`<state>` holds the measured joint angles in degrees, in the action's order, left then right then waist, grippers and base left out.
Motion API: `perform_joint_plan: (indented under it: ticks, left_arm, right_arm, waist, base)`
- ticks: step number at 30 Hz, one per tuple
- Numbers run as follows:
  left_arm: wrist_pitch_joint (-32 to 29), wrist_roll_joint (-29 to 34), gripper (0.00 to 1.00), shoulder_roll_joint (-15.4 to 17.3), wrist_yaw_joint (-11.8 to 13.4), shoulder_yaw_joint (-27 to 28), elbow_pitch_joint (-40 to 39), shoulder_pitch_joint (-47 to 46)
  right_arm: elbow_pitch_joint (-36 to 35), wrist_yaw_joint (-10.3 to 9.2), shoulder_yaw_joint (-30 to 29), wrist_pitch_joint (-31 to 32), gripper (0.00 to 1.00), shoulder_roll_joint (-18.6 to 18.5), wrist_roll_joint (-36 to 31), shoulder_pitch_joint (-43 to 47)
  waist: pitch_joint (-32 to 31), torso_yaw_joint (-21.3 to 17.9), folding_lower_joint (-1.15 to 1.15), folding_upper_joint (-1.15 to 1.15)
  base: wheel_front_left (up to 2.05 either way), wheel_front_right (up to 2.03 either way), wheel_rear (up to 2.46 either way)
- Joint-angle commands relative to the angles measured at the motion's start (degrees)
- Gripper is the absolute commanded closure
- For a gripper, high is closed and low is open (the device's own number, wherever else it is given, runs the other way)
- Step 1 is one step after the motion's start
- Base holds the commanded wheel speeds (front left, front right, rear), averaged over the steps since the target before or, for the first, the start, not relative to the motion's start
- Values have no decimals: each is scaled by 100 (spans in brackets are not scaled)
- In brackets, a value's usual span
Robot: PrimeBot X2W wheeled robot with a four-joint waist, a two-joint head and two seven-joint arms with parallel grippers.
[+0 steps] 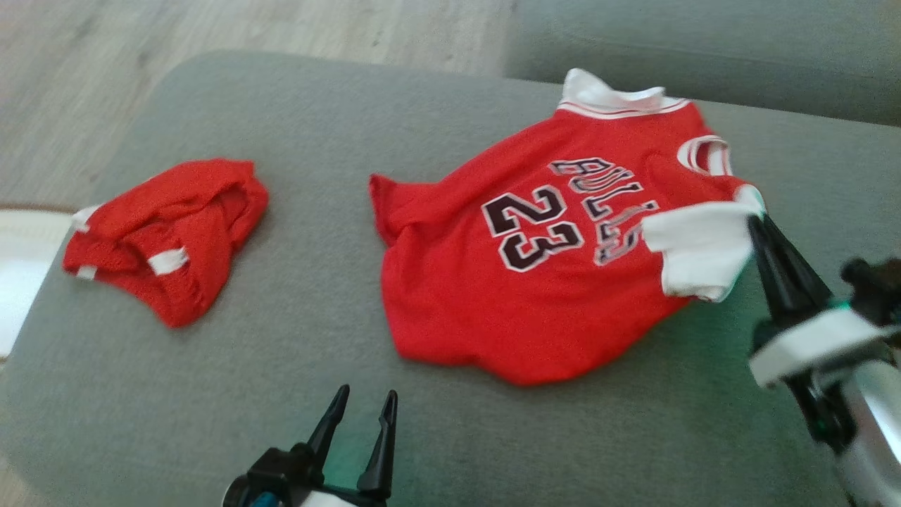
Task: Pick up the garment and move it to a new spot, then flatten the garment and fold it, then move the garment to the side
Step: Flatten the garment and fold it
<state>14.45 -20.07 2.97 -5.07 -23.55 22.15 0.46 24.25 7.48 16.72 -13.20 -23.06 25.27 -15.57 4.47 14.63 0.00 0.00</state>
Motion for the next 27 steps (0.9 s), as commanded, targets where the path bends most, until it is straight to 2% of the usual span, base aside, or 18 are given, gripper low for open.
perform_joint_plan:
  ticks: [1, 3, 4, 5, 10, 15, 21, 27]
  left_arm:
    - [55, 40, 0, -9, -12, 238, -131, -60]
    - [55, 45, 0, -9, -17, 253, -126, -44]
    - [55, 39, 0, -9, -16, 270, -122, -24]
    - [55, 35, 0, -9, -17, 282, -119, -13]
    - [55, 44, 0, -9, -27, 308, -81, -27]
    - [55, 51, 0, -9, -39, 366, -11, -120]
    - [55, -206, 0, -9, -82, 382, 191, -382]
    - [55, -720, 0, -9, -178, 227, 751, -765]
  right_arm:
    - [-282, 1, 28, -86, 100, -309, 97, 332]
    - [-346, 1, -34, -90, 100, -388, 161, 491]
    - [-372, 1, -128, -93, 80, -445, 227, 656]
    - [-373, 1, -213, -88, 0, -484, 286, 821]
    - [-238, 1, -747, -122, 0, -439, 121, 1313]
    - [-352, 1, -1268, -170, 0, 145, -503, 1361]
    - [-659, 1, -1180, -178, 0, 765, -981, 1298]
    - [-689, 1, -948, -179, 0, 909, -1098, 1209]
  waist:
    - [-205, -324, 0, 0]
    - [-235, -404, 0, 0]
    - [-254, -481, 0, 0]
    - [-260, -549, 0, 0]
    - [-204, -826, 0, 0]
    - [-81, -989, 0, 0]
    - [91, -1084, 0, 0]
    - [226, -1144, 0, 0]
  base:
    - [0, 0, 0]
    - [0, 0, 0]
    - [0, 0, 0]
    - [0, 0, 0]
    - [0, 0, 0]
    - [0, 0, 0]
    - [0, 0, 0]
    - [0, 0, 0]
